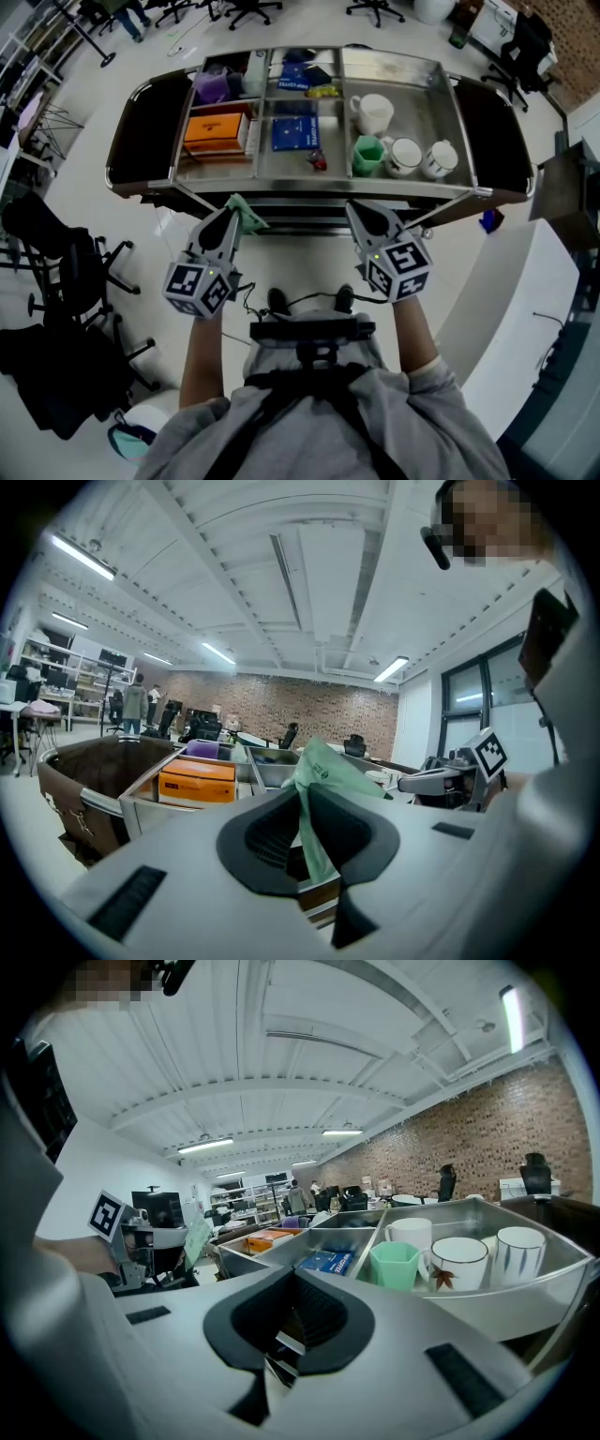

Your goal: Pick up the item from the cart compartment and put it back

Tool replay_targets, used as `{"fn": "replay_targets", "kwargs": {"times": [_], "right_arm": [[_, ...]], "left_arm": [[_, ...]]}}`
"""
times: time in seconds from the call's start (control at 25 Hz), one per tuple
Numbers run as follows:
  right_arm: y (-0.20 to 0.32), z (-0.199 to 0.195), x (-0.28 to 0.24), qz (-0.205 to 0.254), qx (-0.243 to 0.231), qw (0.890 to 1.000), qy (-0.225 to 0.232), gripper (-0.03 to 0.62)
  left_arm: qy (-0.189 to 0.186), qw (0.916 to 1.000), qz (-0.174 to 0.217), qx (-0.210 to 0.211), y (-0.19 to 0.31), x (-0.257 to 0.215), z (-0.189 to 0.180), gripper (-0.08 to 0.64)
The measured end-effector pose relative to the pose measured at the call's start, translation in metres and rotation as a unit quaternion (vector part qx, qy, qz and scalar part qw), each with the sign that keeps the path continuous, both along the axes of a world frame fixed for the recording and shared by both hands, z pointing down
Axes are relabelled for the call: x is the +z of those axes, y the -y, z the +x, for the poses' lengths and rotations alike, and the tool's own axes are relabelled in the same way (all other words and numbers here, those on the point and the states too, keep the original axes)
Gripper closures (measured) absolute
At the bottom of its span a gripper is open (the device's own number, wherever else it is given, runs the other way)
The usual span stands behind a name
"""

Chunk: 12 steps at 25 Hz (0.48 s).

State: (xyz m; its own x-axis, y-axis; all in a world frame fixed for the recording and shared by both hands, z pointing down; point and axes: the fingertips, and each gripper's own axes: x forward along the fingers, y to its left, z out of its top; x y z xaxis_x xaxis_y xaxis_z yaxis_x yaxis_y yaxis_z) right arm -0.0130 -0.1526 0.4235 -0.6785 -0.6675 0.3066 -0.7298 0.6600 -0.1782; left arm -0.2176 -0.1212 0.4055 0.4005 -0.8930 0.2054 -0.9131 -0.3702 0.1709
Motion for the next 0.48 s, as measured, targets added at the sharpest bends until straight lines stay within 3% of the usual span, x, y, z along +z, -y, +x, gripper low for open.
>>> {"fn": "replay_targets", "kwargs": {"times": [0.24, 0.48], "right_arm": [[-0.001, -0.002, 0.001, -0.003, -0.004, 1.000, -0.001, 0.583], [-0.001, -0.005, -0.002, -0.003, -0.009, 1.000, 0.002, 0.583]], "left_arm": [[0.019, 0.9998, -0.001, 0.003, 0.009, -0.005, -0.002, 0.514], [0.086, 0.9956, 0.017, 0.034, 0.050, -0.032, -0.001, 0.514]]}}
